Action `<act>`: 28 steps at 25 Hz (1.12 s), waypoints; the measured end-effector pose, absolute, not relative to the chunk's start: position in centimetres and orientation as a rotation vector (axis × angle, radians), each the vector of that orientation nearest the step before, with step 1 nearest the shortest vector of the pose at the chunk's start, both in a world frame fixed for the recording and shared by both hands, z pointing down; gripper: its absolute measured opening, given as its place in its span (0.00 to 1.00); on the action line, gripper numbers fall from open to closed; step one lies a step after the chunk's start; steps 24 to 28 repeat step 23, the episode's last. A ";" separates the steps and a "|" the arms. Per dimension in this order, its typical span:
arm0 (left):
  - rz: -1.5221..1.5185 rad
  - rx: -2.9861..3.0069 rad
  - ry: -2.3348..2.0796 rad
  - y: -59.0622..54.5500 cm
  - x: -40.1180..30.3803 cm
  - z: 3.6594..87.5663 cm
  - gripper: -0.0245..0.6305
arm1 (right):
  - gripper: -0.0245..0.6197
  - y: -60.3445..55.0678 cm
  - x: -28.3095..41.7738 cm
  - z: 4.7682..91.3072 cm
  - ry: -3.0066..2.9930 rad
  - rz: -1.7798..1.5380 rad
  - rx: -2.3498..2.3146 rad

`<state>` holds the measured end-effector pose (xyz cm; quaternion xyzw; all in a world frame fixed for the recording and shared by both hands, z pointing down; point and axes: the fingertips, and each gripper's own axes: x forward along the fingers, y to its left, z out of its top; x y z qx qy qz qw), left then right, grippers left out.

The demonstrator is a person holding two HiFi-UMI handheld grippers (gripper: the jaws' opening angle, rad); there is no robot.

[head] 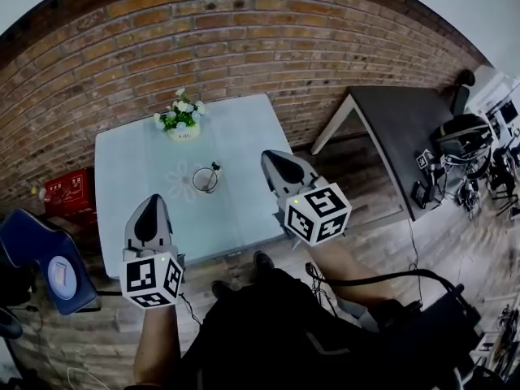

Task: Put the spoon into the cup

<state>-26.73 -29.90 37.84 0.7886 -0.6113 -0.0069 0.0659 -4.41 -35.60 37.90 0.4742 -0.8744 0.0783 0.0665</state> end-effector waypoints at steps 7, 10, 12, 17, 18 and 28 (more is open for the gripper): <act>-0.001 2.348 -1.886 -29.8 -25.5 37.8 0.05 | 0.07 -35.6 -3.3 37.1 -2.674 0.226 1.410; -0.007 2.345 -1.902 -29.7 -24.8 37.6 0.05 | 0.07 -35.6 -3.0 37.2 -2.693 0.231 1.395; -0.009 2.346 -1.910 -29.8 -24.6 37.5 0.05 | 0.07 -35.8 -3.0 37.3 -2.700 0.227 1.389; -0.016 2.335 -1.927 -30.1 -24.5 37.4 0.05 | 0.07 -36.5 -3.0 37.2 -2.714 0.231 1.373; -0.016 2.332 -1.927 -30.2 -24.4 37.3 0.05 | 0.07 -36.6 -3.0 37.2 -2.715 0.234 1.370; -0.013 2.336 -1.925 -30.5 -23.9 36.8 0.05 | 0.07 -37.2 -2.6 37.2 -2.707 0.244 1.375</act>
